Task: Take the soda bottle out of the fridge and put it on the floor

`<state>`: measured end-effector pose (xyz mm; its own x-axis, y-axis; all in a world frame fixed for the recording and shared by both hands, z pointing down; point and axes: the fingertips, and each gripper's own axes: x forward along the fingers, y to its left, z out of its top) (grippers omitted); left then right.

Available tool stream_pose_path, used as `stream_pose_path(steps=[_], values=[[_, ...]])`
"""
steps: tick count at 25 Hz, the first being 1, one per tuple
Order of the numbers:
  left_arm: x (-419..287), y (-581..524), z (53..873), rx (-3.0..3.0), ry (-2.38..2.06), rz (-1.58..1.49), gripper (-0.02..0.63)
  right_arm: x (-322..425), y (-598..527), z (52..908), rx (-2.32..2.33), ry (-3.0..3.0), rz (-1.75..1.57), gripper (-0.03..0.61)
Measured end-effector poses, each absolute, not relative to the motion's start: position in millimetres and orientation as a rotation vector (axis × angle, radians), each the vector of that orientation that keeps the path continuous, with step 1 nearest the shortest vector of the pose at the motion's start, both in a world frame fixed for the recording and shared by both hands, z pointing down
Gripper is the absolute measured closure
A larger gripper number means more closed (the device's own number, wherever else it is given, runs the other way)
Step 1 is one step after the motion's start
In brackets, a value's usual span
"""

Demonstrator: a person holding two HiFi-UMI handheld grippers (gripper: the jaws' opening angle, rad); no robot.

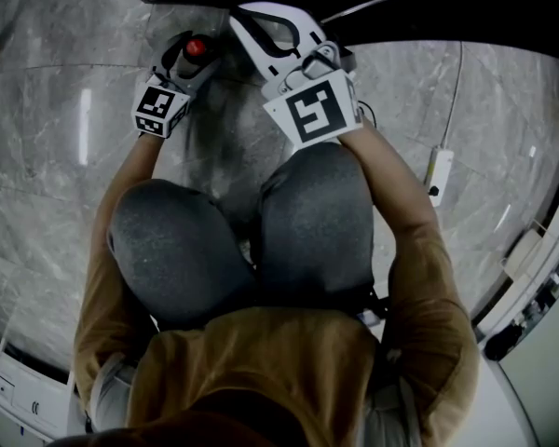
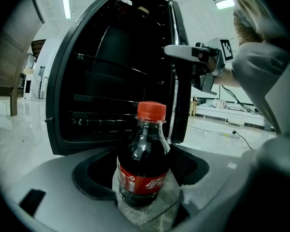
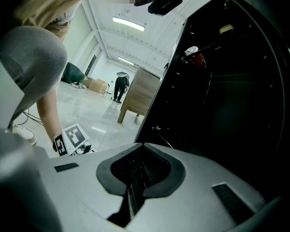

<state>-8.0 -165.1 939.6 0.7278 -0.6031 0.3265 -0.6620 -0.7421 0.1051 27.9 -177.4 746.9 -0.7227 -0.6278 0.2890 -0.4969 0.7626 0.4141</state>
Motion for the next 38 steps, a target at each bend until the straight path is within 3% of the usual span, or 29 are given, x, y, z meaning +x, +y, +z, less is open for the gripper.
stream_pose_path(steps=[29, 38], values=[[-3, -182, 849, 2.733, -0.927, 0.374, 0.288, 24, -186, 744, 0.932, -2.501, -0.250, 0.577], [-19, -171, 790, 2.662, -0.955, 0.384, 0.302, 1, -185, 695, 0.878, -2.471, -0.175, 0.577]])
